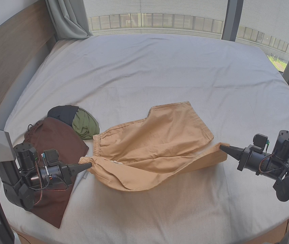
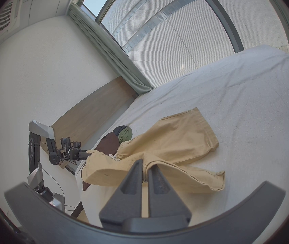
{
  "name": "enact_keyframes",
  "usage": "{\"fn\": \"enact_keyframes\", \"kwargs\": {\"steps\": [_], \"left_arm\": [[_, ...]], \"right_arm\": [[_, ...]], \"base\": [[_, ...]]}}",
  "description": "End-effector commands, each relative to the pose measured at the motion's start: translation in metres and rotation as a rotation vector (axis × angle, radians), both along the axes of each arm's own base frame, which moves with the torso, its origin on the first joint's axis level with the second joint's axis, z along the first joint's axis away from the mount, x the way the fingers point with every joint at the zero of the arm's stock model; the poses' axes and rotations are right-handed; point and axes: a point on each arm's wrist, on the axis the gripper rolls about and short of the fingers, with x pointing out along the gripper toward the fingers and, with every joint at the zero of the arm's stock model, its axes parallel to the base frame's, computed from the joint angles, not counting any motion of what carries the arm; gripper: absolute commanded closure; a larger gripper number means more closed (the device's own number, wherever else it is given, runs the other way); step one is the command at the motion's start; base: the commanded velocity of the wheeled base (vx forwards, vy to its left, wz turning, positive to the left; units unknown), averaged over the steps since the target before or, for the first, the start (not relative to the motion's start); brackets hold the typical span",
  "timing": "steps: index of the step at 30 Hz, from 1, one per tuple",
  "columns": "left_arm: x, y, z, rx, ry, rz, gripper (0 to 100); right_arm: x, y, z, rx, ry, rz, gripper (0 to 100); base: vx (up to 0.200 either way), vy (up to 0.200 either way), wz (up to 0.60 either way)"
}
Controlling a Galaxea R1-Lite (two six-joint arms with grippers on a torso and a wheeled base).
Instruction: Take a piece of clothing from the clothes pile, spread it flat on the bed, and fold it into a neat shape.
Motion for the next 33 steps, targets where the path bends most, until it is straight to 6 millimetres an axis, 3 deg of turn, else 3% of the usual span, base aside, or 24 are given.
{"fn": "enact_keyframes", "kwargs": {"steps": [1,21,29,33], "left_arm": [[0.001,0.000,0.001,-0.003,-0.004,0.003,100],[0.011,0.003,0.007,-0.028,0.002,0.076,100],[0.015,0.003,0.015,-0.059,0.010,0.150,100],[0.017,0.004,0.016,-0.063,0.008,0.156,100]], "right_arm": [[0.002,0.000,0.004,0.002,-0.021,-0.001,100],[0.021,0.005,0.018,0.043,-0.087,-0.008,100],[0.041,0.004,0.016,0.076,-0.080,-0.023,100],[0.061,0.005,0.020,0.098,-0.098,-0.029,100]], "base": [[0.000,0.000,0.00],[0.000,0.000,0.00],[0.000,0.000,0.00],[0.000,0.000,0.00]]}}
